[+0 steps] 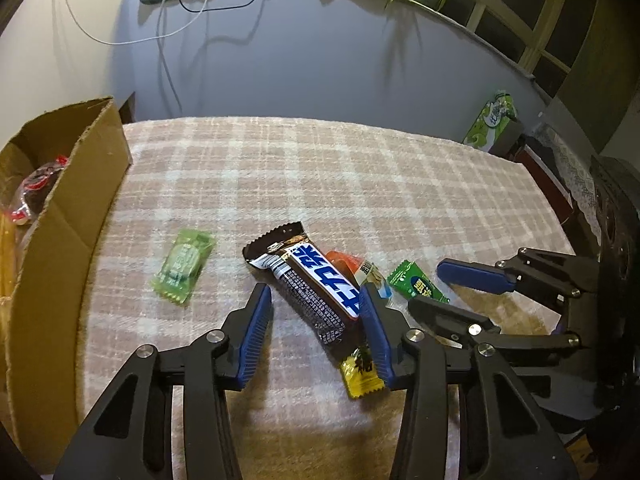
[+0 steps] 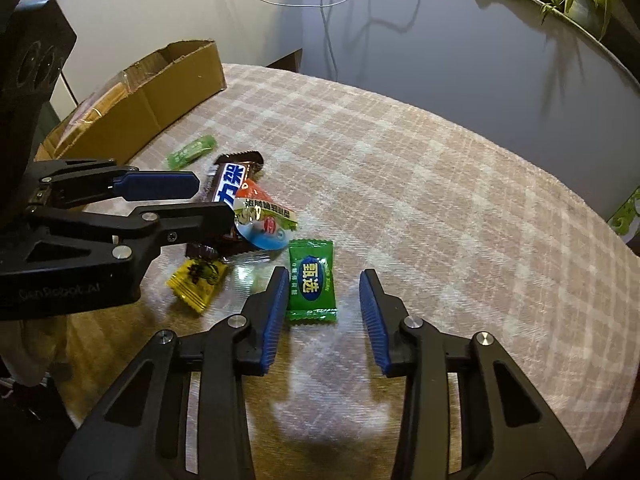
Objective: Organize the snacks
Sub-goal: 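Grasp the Snickers bar with the left tool while the right tool grasps the green candy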
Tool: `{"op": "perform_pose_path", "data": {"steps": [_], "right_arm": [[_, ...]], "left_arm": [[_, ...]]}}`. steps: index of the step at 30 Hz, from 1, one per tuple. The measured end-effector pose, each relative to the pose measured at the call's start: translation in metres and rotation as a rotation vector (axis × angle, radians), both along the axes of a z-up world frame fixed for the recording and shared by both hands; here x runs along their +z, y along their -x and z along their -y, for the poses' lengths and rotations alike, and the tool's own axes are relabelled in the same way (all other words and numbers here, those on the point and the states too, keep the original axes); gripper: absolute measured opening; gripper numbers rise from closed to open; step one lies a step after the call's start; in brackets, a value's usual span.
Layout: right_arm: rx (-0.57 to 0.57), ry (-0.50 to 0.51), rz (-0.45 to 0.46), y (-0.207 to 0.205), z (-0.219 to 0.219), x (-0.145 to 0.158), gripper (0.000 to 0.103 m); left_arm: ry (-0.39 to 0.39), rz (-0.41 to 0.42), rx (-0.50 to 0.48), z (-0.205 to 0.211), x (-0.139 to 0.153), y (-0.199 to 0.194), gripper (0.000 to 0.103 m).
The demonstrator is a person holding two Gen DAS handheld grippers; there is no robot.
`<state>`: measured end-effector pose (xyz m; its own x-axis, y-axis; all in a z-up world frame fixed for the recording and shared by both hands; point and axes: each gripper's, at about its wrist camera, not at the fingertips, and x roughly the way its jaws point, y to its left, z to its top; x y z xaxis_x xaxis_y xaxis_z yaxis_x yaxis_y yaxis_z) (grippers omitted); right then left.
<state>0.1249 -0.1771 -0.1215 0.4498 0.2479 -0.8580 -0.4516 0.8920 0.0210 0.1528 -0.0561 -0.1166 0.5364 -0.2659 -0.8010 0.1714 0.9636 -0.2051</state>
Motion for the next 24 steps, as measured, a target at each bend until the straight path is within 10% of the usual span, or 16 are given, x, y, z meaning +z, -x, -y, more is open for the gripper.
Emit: {"op": "perform_pose_path", "data": {"steps": [24], "right_arm": [[-0.012,0.002,0.024,-0.005,0.005,0.001,0.021]], "left_arm": [[-0.085,0.027,0.000,0.006,-0.008,-0.007,0.027]]}}
